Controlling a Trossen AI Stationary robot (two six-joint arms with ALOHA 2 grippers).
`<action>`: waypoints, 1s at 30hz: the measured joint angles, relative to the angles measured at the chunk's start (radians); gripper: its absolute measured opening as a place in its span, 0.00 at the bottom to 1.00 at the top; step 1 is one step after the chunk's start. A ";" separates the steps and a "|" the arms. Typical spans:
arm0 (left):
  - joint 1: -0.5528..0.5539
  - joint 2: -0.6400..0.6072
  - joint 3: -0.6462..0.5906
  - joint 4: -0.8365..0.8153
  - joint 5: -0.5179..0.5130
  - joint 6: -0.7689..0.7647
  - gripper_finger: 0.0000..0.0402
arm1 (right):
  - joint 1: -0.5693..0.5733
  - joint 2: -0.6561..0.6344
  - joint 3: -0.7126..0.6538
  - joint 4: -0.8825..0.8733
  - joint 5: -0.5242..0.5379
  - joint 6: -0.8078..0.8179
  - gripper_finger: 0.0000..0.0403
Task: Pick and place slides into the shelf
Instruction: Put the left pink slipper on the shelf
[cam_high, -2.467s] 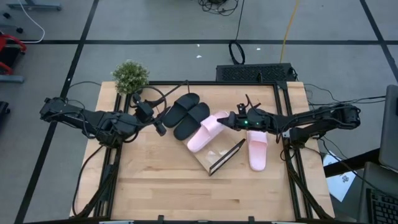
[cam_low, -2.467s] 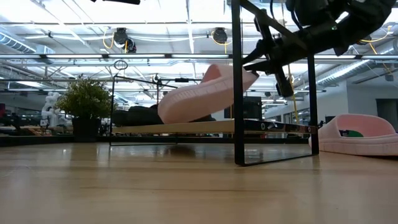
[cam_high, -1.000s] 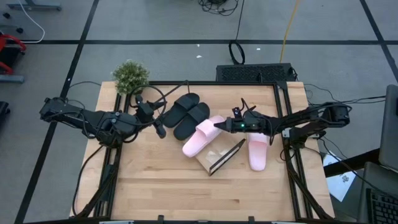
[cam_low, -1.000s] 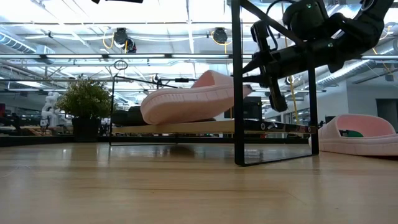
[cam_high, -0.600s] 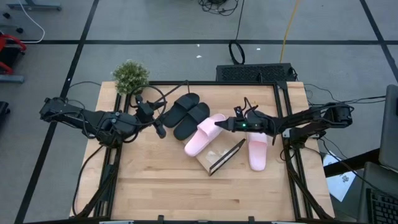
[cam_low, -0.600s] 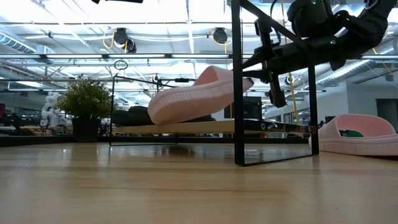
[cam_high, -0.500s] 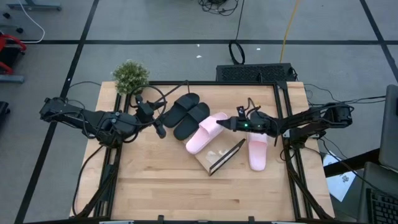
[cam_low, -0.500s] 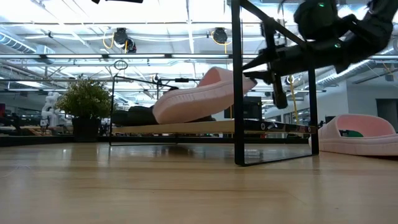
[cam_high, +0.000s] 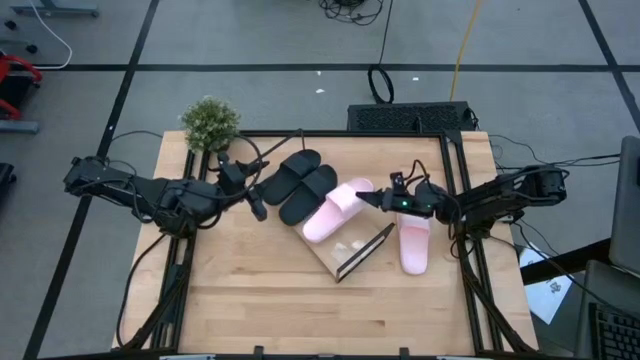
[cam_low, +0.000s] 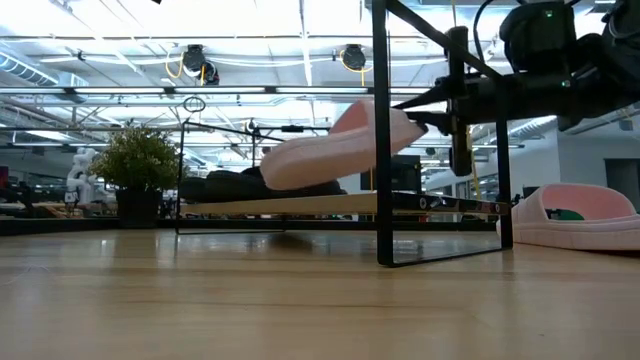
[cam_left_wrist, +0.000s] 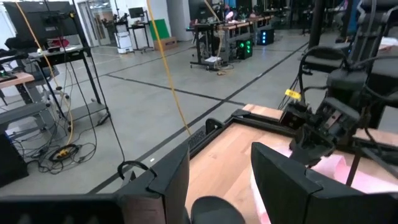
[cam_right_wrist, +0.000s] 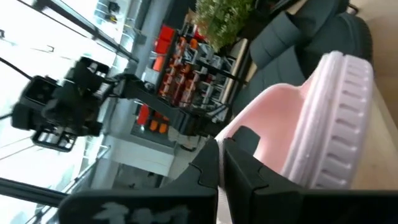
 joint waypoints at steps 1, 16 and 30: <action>0.000 0.000 0.000 0.010 0.000 0.003 0.44 | 0.000 0.000 0.000 -0.009 -0.015 0.000 0.00; 0.000 0.000 0.000 0.035 0.000 -0.001 0.44 | -0.002 0.138 0.000 0.111 -0.027 0.030 0.00; 0.000 0.000 0.000 0.035 0.000 -0.001 0.44 | -0.023 0.193 0.001 0.100 -0.049 0.045 0.00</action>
